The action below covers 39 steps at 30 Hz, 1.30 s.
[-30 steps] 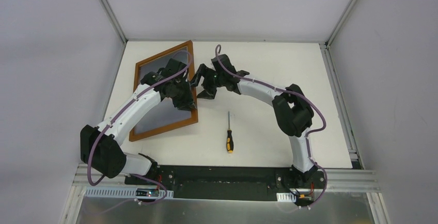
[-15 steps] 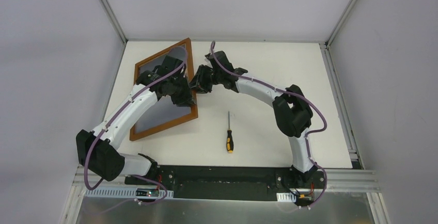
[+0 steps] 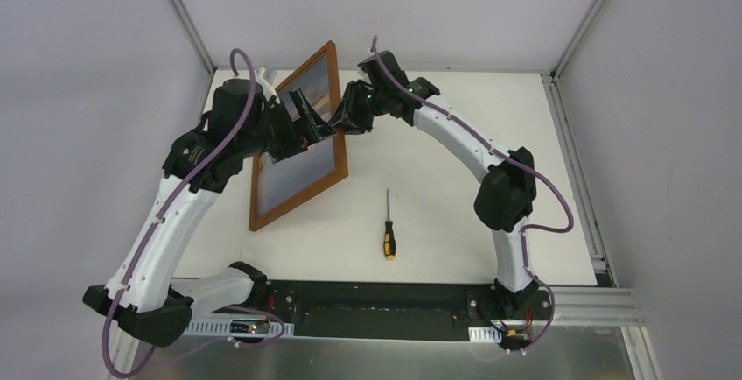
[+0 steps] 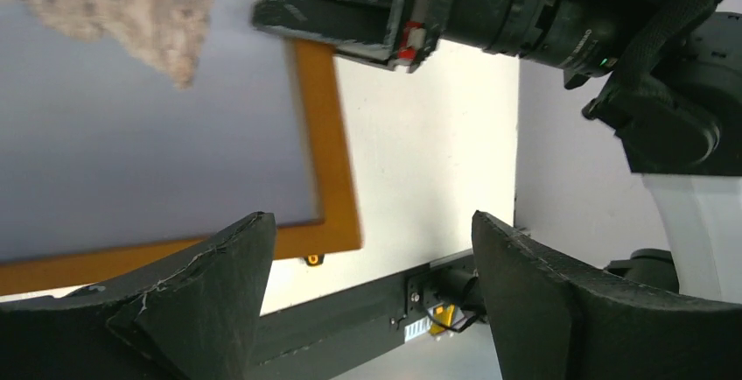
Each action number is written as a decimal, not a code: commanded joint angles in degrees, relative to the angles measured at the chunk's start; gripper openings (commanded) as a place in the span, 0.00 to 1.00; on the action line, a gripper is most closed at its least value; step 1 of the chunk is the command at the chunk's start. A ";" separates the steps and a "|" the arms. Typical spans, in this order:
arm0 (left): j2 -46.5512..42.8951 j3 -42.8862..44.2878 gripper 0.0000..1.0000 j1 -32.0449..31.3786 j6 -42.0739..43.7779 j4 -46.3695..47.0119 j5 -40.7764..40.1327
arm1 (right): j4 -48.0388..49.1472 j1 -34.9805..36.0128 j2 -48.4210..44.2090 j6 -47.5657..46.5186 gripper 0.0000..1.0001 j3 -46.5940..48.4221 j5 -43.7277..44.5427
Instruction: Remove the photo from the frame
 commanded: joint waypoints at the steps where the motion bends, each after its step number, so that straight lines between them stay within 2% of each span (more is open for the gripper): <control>1: -3.95 1.79 0.84 -0.55 -1.12 -0.71 -4.21 | -7.39 -4.32 -8.26 2.14 0.00 8.57 -2.40; 4: -5.81 1.06 0.84 -0.55 0.52 -1.67 -4.92 | -10.91 -6.20 -8.86 2.37 0.00 12.43 -3.94; 9: -5.86 2.08 0.84 -0.55 2.40 -5.77 -1.94 | -23.72 -9.22 -9.37 -2.06 0.00 22.34 -1.68; 16: -7.35 -0.57 0.83 -0.55 3.80 -6.39 -0.35 | -29.57 -16.76 -16.60 -4.81 0.00 21.32 0.73; 25: -7.34 -1.87 0.83 -0.55 3.71 -6.39 2.30 | -42.83 -32.36 -25.48 -14.05 0.00 18.59 7.22; 29: -6.75 -2.04 0.83 -0.55 3.72 -6.35 3.82 | -49.97 -38.09 -27.90 -19.08 0.00 19.04 13.54; 31: -6.50 -1.86 0.83 -0.55 3.95 -6.38 4.39 | -51.14 -39.59 -30.14 -19.78 0.00 15.63 17.63; 36: -5.99 -1.69 0.83 -0.57 3.89 -6.40 5.28 | -54.87 -39.77 -33.86 -21.96 0.00 8.06 34.20; 39: -5.49 -1.51 0.83 -0.55 4.01 -6.43 6.35 | -56.55 -39.76 -34.68 -22.42 0.00 7.58 40.68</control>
